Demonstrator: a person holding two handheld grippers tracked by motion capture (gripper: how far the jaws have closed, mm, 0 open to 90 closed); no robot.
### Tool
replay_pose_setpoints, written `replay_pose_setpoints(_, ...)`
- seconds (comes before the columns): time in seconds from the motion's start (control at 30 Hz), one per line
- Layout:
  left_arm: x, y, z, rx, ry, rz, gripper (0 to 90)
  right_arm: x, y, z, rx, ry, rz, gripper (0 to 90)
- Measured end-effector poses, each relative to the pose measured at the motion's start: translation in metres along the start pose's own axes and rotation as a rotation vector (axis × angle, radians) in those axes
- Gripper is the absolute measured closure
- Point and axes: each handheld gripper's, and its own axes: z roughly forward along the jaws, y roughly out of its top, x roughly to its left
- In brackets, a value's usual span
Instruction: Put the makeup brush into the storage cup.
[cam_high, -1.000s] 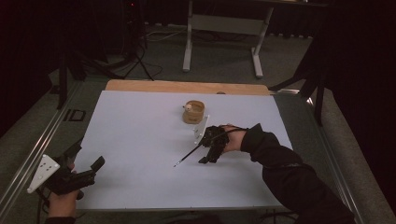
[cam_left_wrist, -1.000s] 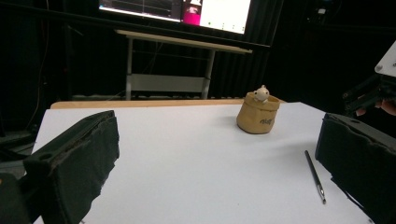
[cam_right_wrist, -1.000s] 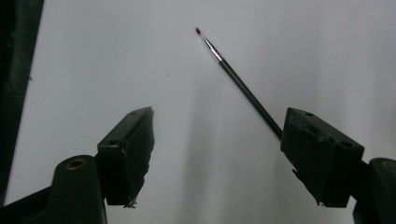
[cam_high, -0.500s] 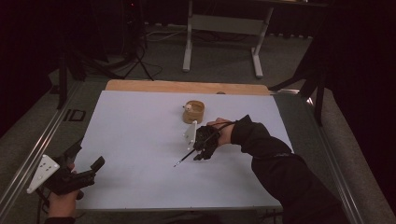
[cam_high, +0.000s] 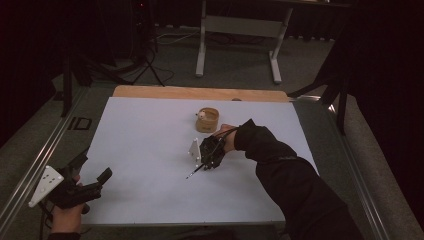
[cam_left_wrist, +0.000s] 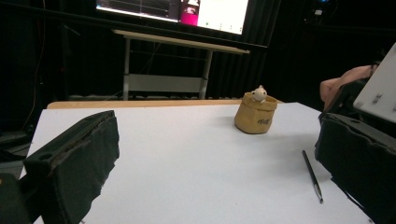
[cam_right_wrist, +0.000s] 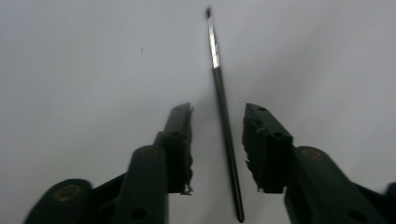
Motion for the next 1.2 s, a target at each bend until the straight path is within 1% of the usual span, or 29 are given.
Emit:
replay_pose_setpoints(0.03,0.000,0.000,0.000,0.000,0.000,0.000,0.4,0.000,0.000,0.000,0.000,0.000,0.000,63.5)
replay_pose_setpoints(0.07,0.000,0.000,0.000,-0.001,-0.001,0.000,0.4,-0.003,0.000,0.005,0.016,0.005,-0.019,66.9)
replay_pose_setpoints(0.17,0.000,0.000,0.000,-0.002,-0.002,-0.001,0.5,-0.005,-0.001,0.008,0.014,0.006,-0.013,68.4)
replay_pose_setpoints(0.2,0.000,0.000,0.000,-0.002,-0.003,0.000,0.4,-0.008,-0.002,0.011,0.017,0.003,-0.028,71.5)
replay_pose_setpoints(0.23,0.000,0.000,0.000,-0.001,-0.003,-0.001,0.4,-0.008,-0.002,0.011,0.017,0.003,-0.028,71.5)
replay_pose_setpoints(0.27,0.000,0.000,0.000,0.000,-0.003,-0.001,0.4,-0.011,-0.002,0.014,0.020,0.021,-0.032,74.3)
replay_pose_setpoints(0.3,0.000,0.000,0.000,0.000,-0.004,-0.001,0.4,-0.012,-0.002,0.016,0.024,0.028,-0.042,76.6)
replay_pose_setpoints(0.33,0.000,0.000,0.000,0.000,-0.004,0.000,0.4,-0.013,-0.002,0.017,0.024,0.032,-0.052,77.0)
replay_pose_setpoints(0.5,0.000,-0.001,0.000,0.000,-0.005,-0.002,0.4,-0.015,-0.002,0.022,0.038,0.038,-0.055,78.6)
replay_pose_setpoints(0.53,0.000,-0.001,0.001,0.002,-0.006,-0.003,0.4,-0.014,-0.002,0.025,0.060,0.040,-0.063,79.6)
replay_pose_setpoints(0.67,0.000,-0.001,0.001,0.001,-0.006,-0.003,0.4,-0.015,-0.002,0.025,0.059,0.044,-0.061,80.7)
replay_pose_setpoints(0.7,0.000,-0.001,0.001,0.002,-0.005,-0.004,0.4,-0.014,-0.001,0.025,0.062,0.056,-0.066,84.6)
replay_pose_setpoints(0.77,0.000,-0.001,0.001,0.002,-0.005,-0.004,0.5,-0.014,-0.001,0.025,0.063,0.064,-0.062,84.8)
replay_pose_setpoints(0.8,0.000,-0.001,0.001,0.002,-0.005,-0.004,0.5,-0.014,0.000,0.025,0.066,0.060,-0.067,84.9)
replay_pose_setpoints(0.83,0.000,-0.001,0.001,0.002,-0.005,-0.004,0.4,-0.014,0.000,0.024,0.066,0.069,-0.064,85.1)
replay_pose_setpoints(0.93,0.000,-0.001,0.001,0.002,-0.004,0.000,0.4,-0.014,0.002,0.023,0.067,0.073,-0.059,85.3)
replay_pose_setpoints(0.97,0.000,-0.001,0.001,0.003,-0.004,0.000,0.4,-0.014,0.002,0.021,0.059,0.076,-0.050,85.3)
replay_pose_setpoints(1.0,0.000,-0.001,0.001,0.003,-0.003,0.000,0.4,-0.014,0.001,0.017,0.050,0.074,-0.031,85.5)
replay_pose_setpoints(1.03,0.000,-0.001,0.001,0.003,-0.003,0.000,0.4,-0.014,0.001,0.017,0.050,0.074,-0.031,85.5)
replay_pose_setpoints(1.07,-0.001,-0.001,0.001,0.003,-0.004,0.002,0.4,-0.014,0.001,0.015,0.052,0.075,-0.015,85.5)
replay_pose_setpoints(1.17,-0.001,0.000,0.001,0.002,-0.004,0.004,0.4,-0.012,0.000,0.006,0.041,0.059,0.025,85.5)
replay_pose_setpoints(1.2,-0.001,0.000,0.001,0.004,-0.005,0.005,0.4,-0.012,-0.001,0.003,0.026,0.050,0.034,85.5)
